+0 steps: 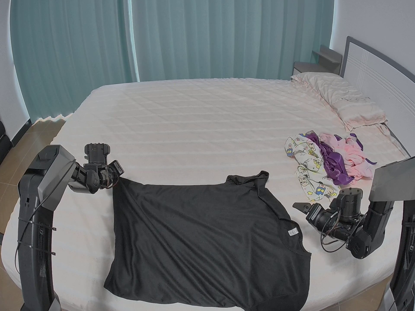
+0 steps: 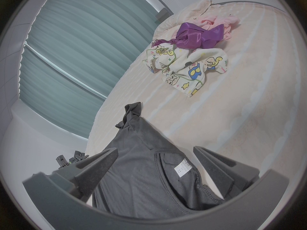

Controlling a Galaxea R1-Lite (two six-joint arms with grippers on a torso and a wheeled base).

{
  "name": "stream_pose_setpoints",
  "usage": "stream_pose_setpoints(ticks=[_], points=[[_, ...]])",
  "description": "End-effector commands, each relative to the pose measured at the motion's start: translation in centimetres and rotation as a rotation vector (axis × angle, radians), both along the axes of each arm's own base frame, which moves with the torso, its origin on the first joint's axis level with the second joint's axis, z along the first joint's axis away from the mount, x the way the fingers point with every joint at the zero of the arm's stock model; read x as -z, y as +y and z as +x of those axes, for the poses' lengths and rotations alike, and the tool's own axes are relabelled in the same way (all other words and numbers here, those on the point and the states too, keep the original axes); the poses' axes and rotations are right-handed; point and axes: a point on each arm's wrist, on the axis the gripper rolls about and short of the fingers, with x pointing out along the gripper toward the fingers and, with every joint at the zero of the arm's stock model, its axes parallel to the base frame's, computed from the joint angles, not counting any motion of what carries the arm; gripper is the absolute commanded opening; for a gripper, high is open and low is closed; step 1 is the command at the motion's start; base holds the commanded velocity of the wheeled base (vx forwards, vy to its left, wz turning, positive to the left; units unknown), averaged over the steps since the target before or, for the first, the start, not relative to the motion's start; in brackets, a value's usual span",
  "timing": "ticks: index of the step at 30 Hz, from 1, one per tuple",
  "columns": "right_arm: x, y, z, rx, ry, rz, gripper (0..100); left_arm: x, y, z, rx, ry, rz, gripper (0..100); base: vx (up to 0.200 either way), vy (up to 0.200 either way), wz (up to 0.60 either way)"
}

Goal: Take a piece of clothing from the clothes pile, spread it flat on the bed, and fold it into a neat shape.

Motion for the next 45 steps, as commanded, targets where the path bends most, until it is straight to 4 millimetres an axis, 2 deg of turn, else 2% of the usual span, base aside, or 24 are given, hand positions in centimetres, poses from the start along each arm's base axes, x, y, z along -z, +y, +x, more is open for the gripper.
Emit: stream_pose_setpoints(ticks=[1,6,8,11,12,14,16,17,18,22,23,24,27,33,34,38,45], points=[[0.7,0.4,0.0,-0.013,0.017,-0.003,100,0.6,0.2,0.3,-0.004,0.004,0.000,100,0.000,0.000,0.00],[0.7,0.8,0.9,-0.037,-0.012,-0.030,100,0.4,0.5,0.0,-0.011,0.018,-0.002,100,0.000,0.000,0.00],[1.0,1.0,1.5,-0.061,-0.027,-0.066,100,-0.5,0.7,-0.4,-0.018,0.022,-0.004,100,0.000,0.000,0.00],[2.0,1.3,2.7,-0.109,-0.043,-0.147,100,-2.8,0.9,-2.1,-0.020,0.037,-0.029,100,0.000,0.000,0.00],[2.0,1.3,2.7,-0.109,-0.043,-0.147,100,-2.8,0.9,-2.1,-0.020,0.037,-0.029,100,0.000,0.000,0.00],[3.0,2.1,3.8,-0.158,-0.054,-0.192,100,-3.6,0.7,-4.1,-0.023,0.060,-0.071,100,0.000,0.000,0.00],[3.1,2.2,4.0,-0.160,-0.059,-0.198,100,-3.6,0.8,-4.2,-0.024,0.061,-0.073,100,0.000,0.000,0.00],[4.0,3.0,5.5,-0.198,-0.086,-0.246,100,-4.2,0.5,-6.2,-0.031,0.090,-0.129,100,0.000,0.000,0.00],[4.2,3.3,6.0,-0.216,-0.087,-0.272,100,-4.2,0.5,-6.8,-0.035,0.101,-0.152,100,0.000,0.000,0.00],[3.7,4.9,8.0,-0.276,-0.099,-0.338,100,-4.0,-0.1,-10.4,-0.025,0.162,-0.262,100,0.000,0.000,0.00],[3.6,5.1,8.3,-0.279,-0.103,-0.340,100,-3.9,-0.1,-10.5,-0.024,0.164,-0.265,100,0.000,0.000,0.00],[3.2,5.8,9.0,-0.291,-0.110,-0.353,100,-3.2,-0.2,-11.9,-0.030,0.177,-0.284,100,0.000,0.000,0.00],[3.1,7.0,9.9,-0.314,-0.090,-0.404,100,-1.8,-0.4,-13.8,-0.033,0.161,-0.289,100,0.000,0.000,0.00],[3.1,7.0,11.5,-0.305,-0.100,-0.482,100,-0.2,-1.4,-16.3,-0.014,0.121,-0.291,100,0.000,0.000,0.00],[3.2,6.9,11.7,-0.308,-0.091,-0.486,0,-0.2,-1.5,-16.4,-0.012,0.116,-0.292,100,0.000,0.000,0.00],[3.4,6.4,12.3,-0.319,-0.025,-0.510,0,-0.2,-1.6,-16.9,-0.011,0.124,-0.294,100,0.000,0.000,0.00],[2.5,4.8,13.2,-0.272,-0.046,-0.503,0,0.1,-1.6,-17.2,-0.015,0.138,-0.299,100,0.000,0.000,0.00]])
